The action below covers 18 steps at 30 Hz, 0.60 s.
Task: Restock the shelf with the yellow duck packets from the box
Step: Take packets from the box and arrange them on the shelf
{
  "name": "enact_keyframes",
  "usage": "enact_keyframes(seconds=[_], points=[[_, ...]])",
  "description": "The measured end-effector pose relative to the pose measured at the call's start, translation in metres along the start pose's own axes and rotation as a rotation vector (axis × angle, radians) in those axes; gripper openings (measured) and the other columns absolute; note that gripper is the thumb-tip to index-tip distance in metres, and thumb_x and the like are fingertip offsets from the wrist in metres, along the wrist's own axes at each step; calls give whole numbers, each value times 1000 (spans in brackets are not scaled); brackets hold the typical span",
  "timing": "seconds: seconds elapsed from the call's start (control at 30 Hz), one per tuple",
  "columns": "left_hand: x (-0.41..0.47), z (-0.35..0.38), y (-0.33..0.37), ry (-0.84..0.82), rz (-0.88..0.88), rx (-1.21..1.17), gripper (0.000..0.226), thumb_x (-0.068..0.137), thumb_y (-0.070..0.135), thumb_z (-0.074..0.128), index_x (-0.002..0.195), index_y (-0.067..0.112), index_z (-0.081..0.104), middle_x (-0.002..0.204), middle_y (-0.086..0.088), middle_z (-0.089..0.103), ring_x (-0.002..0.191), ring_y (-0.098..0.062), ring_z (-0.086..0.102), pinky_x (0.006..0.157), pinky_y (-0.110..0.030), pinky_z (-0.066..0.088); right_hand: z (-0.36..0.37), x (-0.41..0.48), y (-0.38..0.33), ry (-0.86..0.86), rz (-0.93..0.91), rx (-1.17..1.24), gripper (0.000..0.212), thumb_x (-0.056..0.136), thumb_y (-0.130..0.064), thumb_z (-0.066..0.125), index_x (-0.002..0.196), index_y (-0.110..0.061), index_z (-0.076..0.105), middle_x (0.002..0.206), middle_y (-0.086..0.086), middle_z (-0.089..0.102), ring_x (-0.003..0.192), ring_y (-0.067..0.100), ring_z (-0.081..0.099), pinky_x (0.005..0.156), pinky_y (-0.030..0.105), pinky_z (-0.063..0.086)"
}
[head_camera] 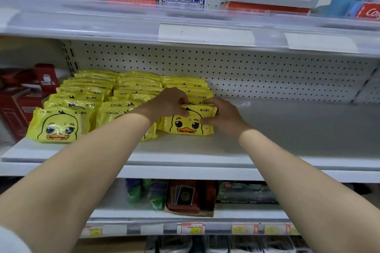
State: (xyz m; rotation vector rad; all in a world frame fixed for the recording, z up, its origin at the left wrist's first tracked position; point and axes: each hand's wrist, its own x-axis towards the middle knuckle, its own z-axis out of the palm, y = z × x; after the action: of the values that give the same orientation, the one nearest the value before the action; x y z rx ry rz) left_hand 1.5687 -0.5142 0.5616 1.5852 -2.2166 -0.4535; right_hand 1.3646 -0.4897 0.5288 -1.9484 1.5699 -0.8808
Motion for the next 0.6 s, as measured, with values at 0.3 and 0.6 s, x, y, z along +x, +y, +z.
enact_keyframes(seconds=[0.3, 0.6], points=[[-13, 7, 1, 152, -1, 181, 53, 70, 41, 81, 117, 25, 63, 111, -1, 64, 115, -24, 50, 90, -39, 49, 13, -6, -11, 110, 44, -200, 76, 76, -27, 82, 143, -22, 47, 138, 9, 45, 128, 25, 46, 98, 26, 39], [-80, -48, -12, 209, -110, 151, 62, 72, 36, 82, 126, 26, 54, 131, -7, 44, 129, -28, 37, 96, -38, 43, 27, -37, -79, 106, 55, -325, 78, 77, -34, 79, 145, -28, 42, 142, 7, 47, 136, 26, 38, 104, 34, 41]])
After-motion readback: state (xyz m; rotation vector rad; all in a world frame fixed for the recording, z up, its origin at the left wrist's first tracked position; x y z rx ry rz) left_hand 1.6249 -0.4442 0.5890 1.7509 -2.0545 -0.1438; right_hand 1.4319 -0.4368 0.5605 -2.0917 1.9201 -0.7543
